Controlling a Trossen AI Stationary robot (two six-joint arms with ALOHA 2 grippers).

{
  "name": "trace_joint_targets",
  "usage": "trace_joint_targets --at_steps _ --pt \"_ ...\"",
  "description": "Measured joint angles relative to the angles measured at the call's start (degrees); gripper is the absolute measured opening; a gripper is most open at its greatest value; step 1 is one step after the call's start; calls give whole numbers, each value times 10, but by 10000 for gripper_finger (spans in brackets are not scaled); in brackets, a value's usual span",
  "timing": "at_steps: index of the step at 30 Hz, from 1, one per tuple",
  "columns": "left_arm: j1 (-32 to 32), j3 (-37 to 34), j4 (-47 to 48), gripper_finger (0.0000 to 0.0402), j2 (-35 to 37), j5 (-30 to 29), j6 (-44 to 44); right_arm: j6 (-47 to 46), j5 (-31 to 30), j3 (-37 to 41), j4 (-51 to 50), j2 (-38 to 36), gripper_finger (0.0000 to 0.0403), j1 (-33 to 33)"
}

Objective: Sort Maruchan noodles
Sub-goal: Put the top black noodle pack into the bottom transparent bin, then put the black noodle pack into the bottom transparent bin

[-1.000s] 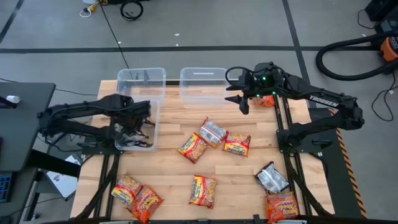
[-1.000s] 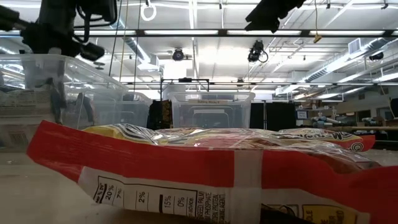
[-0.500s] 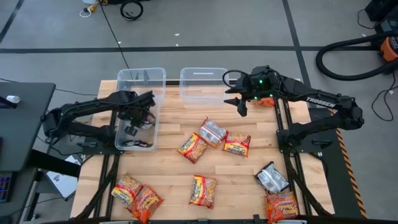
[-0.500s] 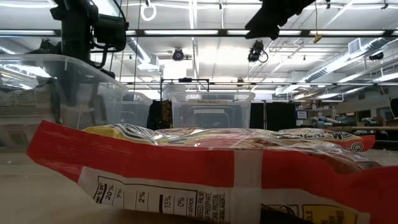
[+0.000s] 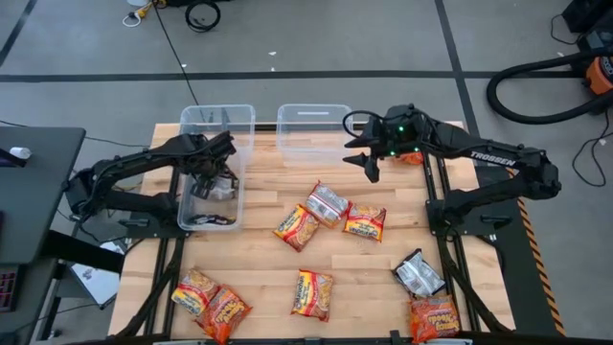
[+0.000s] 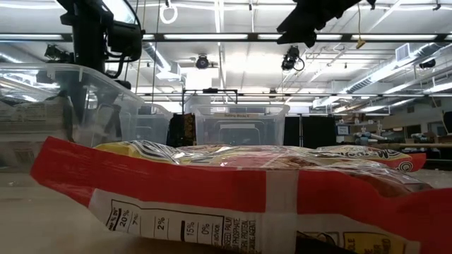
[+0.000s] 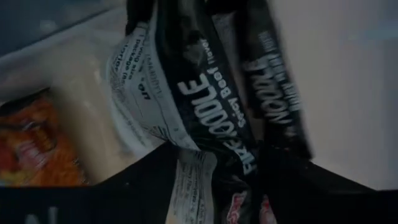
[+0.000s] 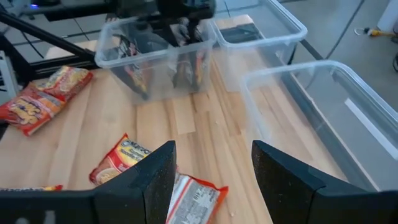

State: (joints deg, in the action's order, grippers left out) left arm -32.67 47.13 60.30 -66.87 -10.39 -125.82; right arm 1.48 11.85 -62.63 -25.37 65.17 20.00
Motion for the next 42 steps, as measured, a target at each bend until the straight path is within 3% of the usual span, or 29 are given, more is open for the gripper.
trace_joint_targets --at_steps 5,12,22,30,34,39,42 --pt "3 0 -16 242 0 -48 7 2 -21 0 8 1 216 -21" --pt "5 38 12 243 3 -72 52 2 -27 0 23 1 216 -36" --pt "9 42 40 243 19 -19 143 11 -60 0 14 3 215 -63" --pt "27 42 41 243 113 -14 185 20 -106 0 -2 20 215 -120" --pt "75 42 1 243 163 -37 266 20 -103 0 -50 54 215 -160" --pt "182 42 -109 243 184 -68 401 11 -178 0 -131 74 215 -234" --pt "249 42 -182 243 182 -82 497 -34 -190 1 -226 84 215 -281"
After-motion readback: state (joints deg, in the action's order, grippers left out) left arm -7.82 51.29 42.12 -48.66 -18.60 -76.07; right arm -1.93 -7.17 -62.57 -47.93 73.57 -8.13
